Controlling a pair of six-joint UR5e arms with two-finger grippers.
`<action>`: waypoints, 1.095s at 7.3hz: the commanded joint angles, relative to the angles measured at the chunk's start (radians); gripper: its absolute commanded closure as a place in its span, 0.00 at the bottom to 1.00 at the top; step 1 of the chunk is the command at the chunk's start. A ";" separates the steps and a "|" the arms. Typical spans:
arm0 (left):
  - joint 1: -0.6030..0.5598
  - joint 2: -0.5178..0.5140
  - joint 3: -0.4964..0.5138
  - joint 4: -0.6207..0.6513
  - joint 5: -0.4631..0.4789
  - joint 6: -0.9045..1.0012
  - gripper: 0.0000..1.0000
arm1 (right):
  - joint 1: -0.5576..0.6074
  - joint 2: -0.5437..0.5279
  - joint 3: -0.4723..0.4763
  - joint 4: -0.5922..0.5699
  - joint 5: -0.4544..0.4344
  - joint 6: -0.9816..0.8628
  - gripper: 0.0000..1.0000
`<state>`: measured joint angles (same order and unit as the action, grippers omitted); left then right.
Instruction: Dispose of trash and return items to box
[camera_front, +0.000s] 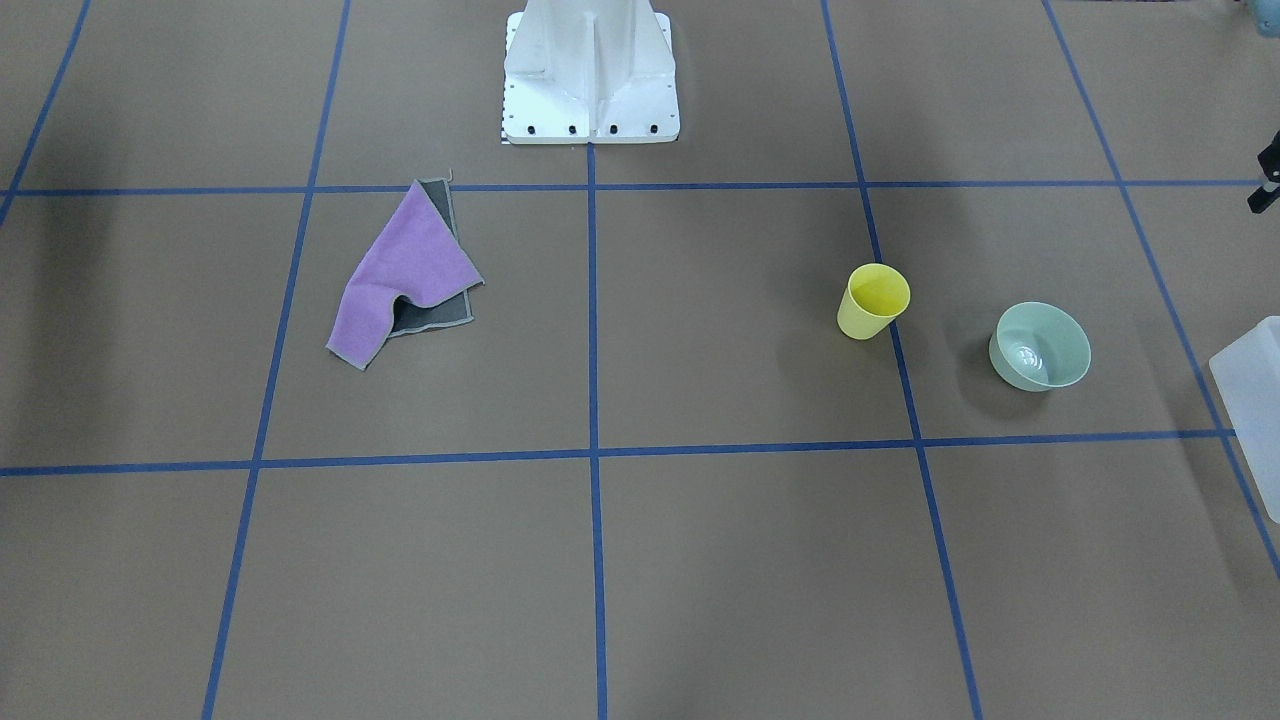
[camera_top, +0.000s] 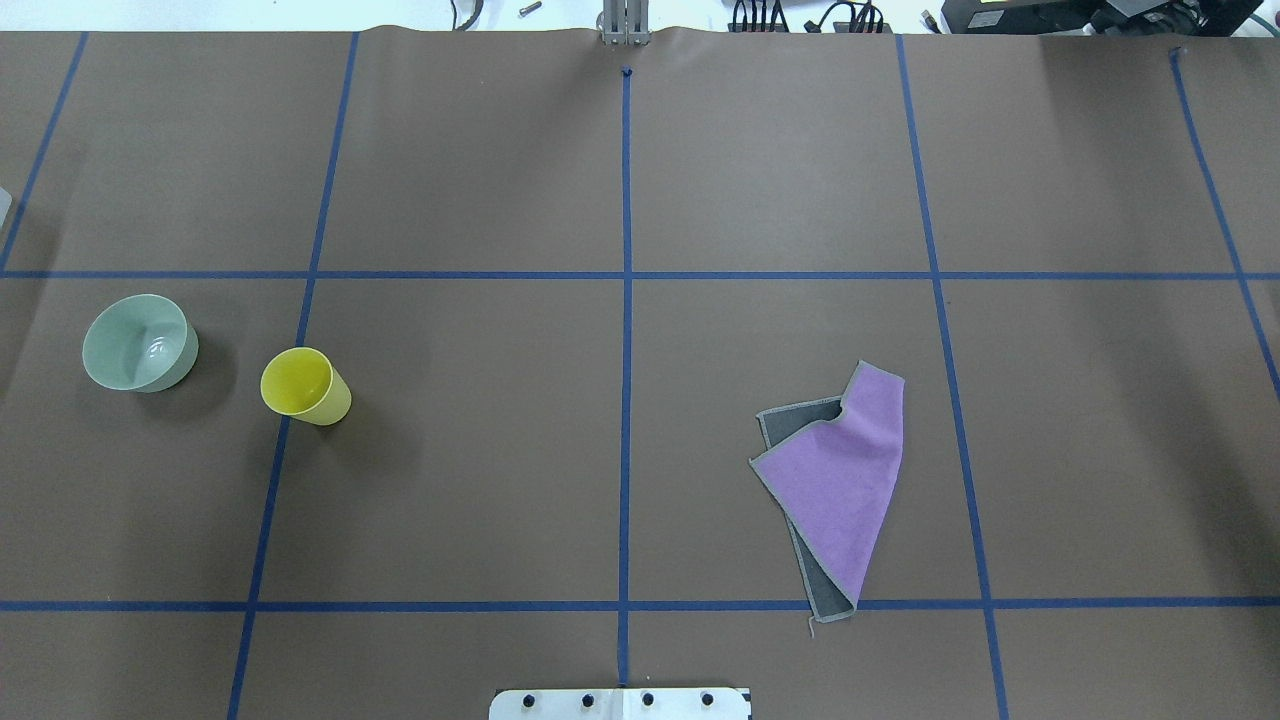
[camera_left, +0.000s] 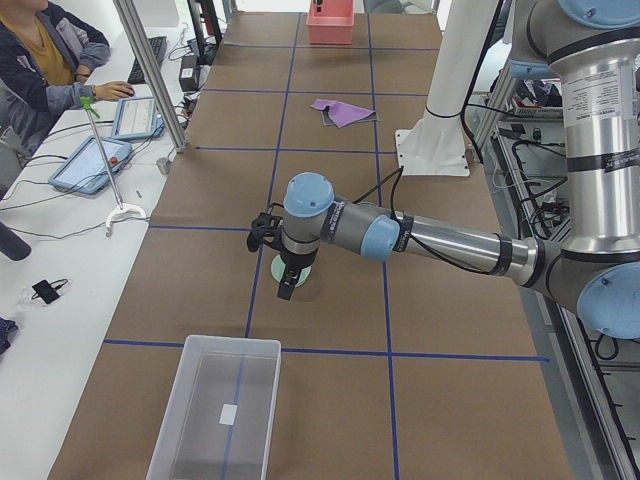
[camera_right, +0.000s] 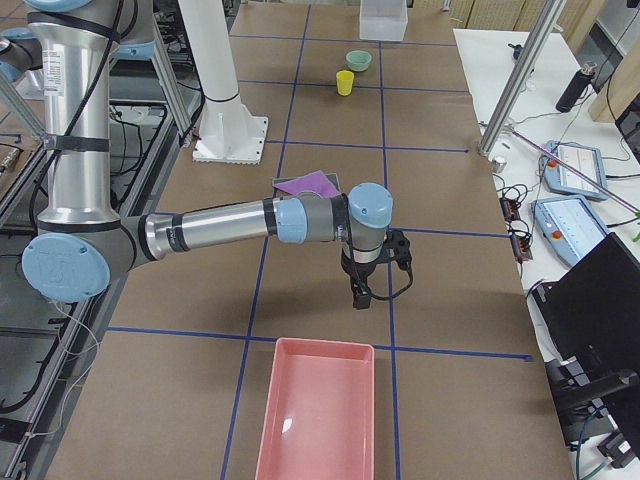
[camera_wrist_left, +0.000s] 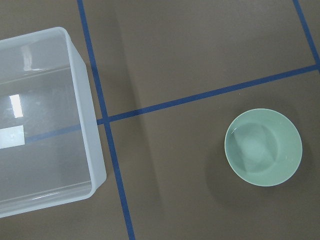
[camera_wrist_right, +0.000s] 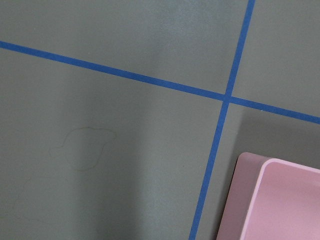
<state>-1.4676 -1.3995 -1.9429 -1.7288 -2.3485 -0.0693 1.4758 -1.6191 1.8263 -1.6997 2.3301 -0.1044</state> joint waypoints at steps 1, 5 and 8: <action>0.000 0.000 0.004 -0.003 -0.011 0.002 0.02 | 0.000 -0.001 0.001 0.000 0.000 -0.001 0.00; -0.007 0.017 -0.019 -0.008 -0.074 -0.004 0.02 | 0.000 -0.004 0.013 0.000 0.002 0.002 0.00; -0.002 0.014 -0.010 -0.005 -0.075 -0.027 0.02 | 0.000 -0.002 0.008 0.000 0.041 0.002 0.00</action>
<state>-1.4710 -1.3842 -1.9537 -1.7349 -2.4224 -0.0931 1.4757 -1.6216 1.8372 -1.6996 2.3553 -0.1019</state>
